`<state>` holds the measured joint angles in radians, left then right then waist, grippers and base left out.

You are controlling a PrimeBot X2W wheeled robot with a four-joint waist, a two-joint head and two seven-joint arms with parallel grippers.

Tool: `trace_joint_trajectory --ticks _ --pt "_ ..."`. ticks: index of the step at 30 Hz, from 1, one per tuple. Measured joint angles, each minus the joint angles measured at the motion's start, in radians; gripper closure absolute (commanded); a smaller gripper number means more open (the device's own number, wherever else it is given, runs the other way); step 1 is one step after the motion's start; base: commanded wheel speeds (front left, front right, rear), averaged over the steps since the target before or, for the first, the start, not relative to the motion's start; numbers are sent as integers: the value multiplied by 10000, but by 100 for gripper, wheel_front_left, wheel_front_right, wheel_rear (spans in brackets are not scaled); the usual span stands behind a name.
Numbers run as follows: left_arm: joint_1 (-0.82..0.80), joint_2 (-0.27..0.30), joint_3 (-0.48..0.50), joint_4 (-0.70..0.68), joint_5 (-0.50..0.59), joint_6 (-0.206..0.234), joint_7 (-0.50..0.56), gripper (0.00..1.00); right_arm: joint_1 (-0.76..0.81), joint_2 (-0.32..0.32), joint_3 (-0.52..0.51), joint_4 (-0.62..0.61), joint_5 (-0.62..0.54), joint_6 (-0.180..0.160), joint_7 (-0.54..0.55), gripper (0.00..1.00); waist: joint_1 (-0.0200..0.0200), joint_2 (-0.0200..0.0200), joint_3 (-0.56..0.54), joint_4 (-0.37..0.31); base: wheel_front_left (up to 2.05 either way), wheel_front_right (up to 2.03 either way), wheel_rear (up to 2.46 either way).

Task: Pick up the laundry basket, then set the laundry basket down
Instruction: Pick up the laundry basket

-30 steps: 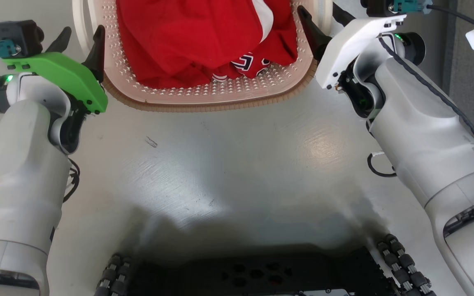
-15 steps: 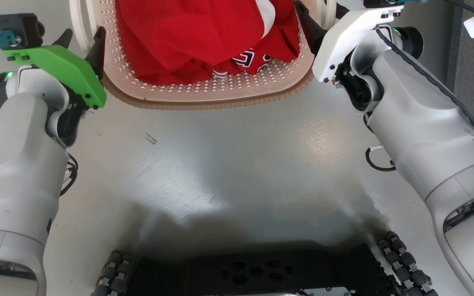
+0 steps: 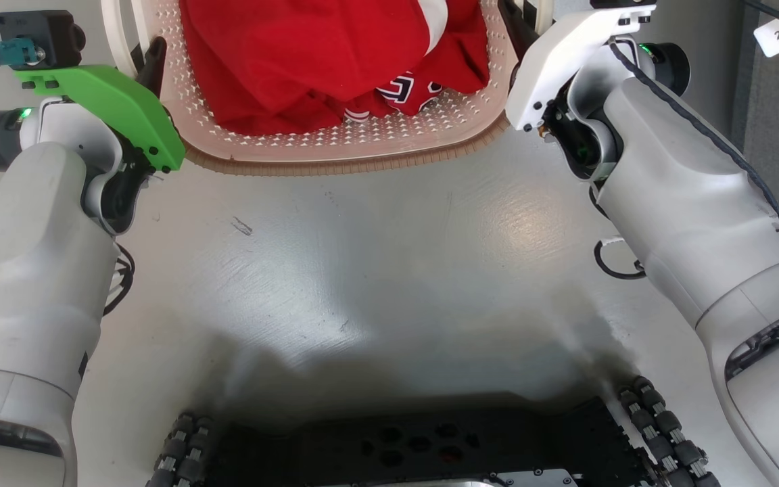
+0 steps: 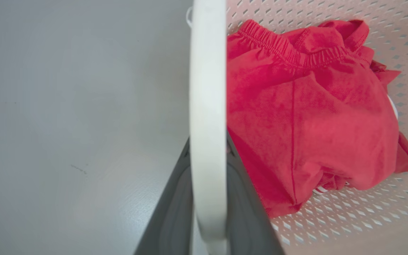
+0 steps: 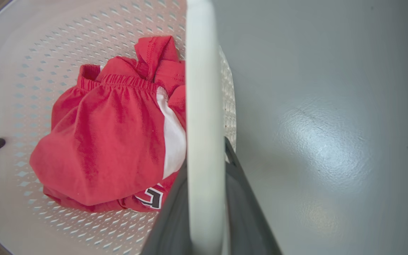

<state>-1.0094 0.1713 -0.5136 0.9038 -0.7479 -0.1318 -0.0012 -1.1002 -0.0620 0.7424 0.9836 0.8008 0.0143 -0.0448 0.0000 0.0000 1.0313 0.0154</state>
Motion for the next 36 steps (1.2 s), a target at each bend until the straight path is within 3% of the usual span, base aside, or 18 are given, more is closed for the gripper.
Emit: trace_joint_trajectory --ticks 17,25,36 --pt "-37 -6 -648 339 -587 0 -328 100 -5 -2 635 424 570 -31 -336 100 0 0 -481 -4 0 0 0" --pt "244 -21 -1007 602 -943 0 -209 100 339 17 978 669 849 117 -301 100 0 0 -1285 -28 0 0 0" --pt "987 -54 -1415 917 -1344 -2 380 100 850 94 1488 966 1300 221 546 100 0 0 -2869 -146 0 0 0"
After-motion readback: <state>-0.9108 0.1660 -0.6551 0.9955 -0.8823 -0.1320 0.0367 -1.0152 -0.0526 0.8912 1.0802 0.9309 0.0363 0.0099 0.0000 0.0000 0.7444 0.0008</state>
